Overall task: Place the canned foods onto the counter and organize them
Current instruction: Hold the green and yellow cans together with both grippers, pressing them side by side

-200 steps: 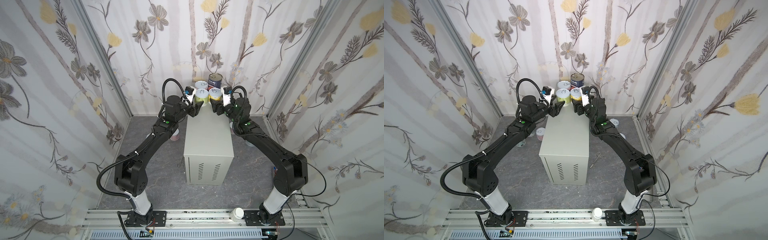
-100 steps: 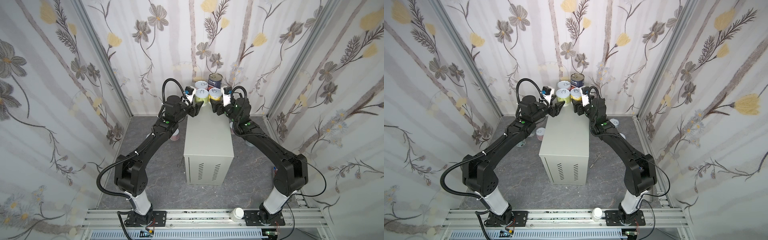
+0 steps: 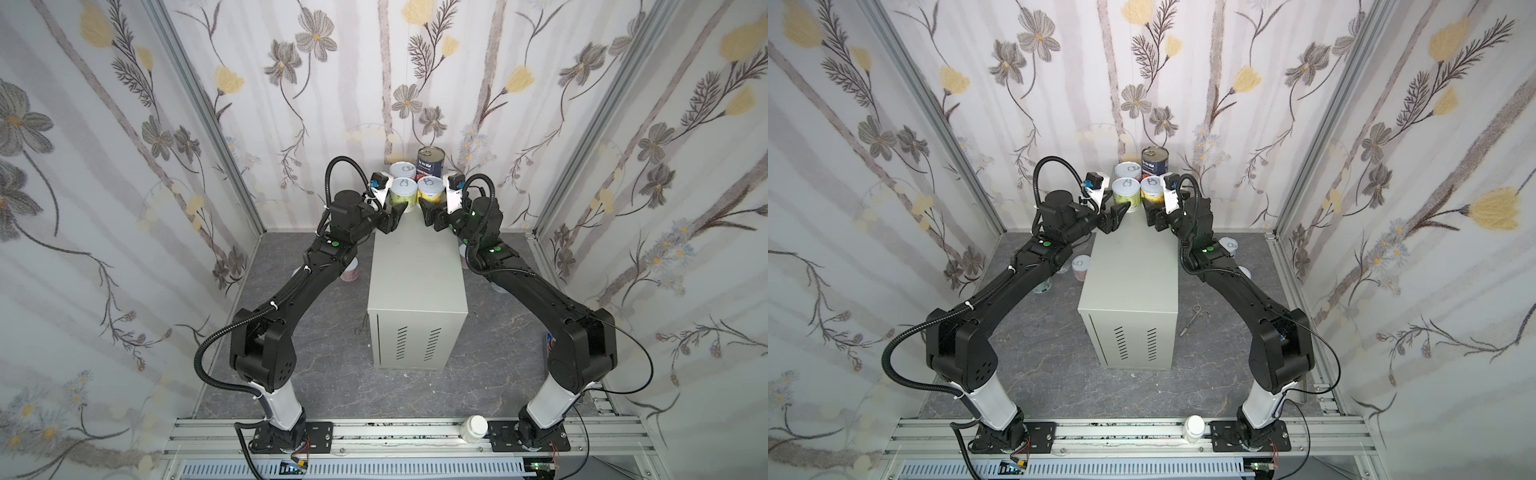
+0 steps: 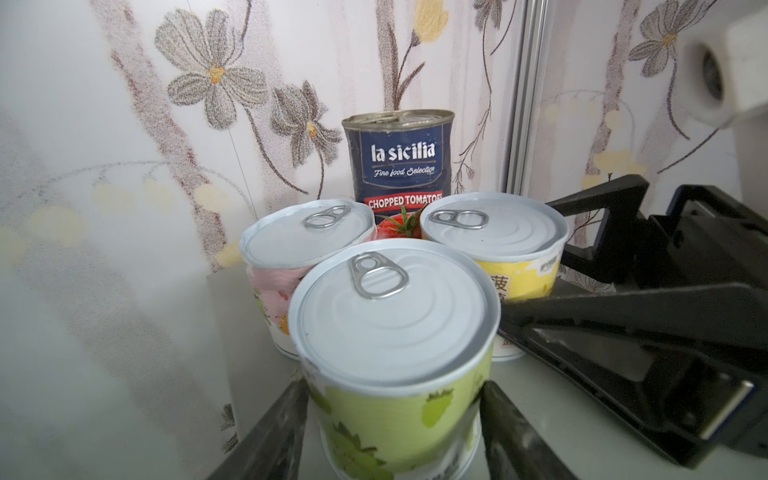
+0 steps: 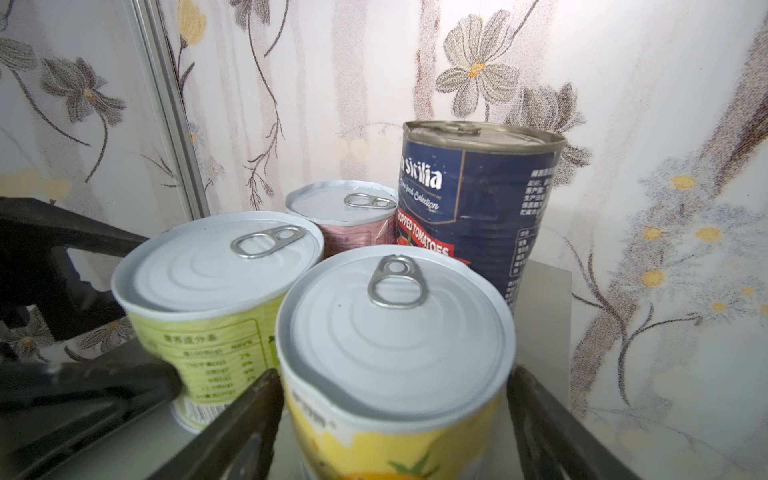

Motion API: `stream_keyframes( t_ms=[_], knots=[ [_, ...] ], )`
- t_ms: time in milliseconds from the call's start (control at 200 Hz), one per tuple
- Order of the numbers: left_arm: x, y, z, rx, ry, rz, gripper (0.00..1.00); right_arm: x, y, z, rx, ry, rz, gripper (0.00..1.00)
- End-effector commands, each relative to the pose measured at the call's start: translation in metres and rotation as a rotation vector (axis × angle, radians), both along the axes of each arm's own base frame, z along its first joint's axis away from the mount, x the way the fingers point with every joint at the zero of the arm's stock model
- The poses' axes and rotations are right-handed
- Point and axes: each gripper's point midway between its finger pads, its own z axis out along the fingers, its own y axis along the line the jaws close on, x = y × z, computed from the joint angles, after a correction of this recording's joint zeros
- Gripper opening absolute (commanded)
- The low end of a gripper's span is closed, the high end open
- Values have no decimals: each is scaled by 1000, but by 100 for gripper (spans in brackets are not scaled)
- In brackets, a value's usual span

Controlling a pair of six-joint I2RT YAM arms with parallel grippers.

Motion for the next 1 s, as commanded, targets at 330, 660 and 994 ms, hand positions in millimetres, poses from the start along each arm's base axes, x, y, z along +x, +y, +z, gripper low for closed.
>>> stream_keyframes(
  t_ms=[330, 660, 994],
  knots=[
    [5, 1, -9, 23, 21, 18, 63, -6, 8, -11, -19, 33, 39, 86],
    [7, -1, -7, 35, 23, 13, 62, -5, 8, -11, -20, 29, 35, 86],
    [8, 0, -9, 30, 33, 18, 61, -5, 8, -13, -30, 30, 37, 85]
  ],
)
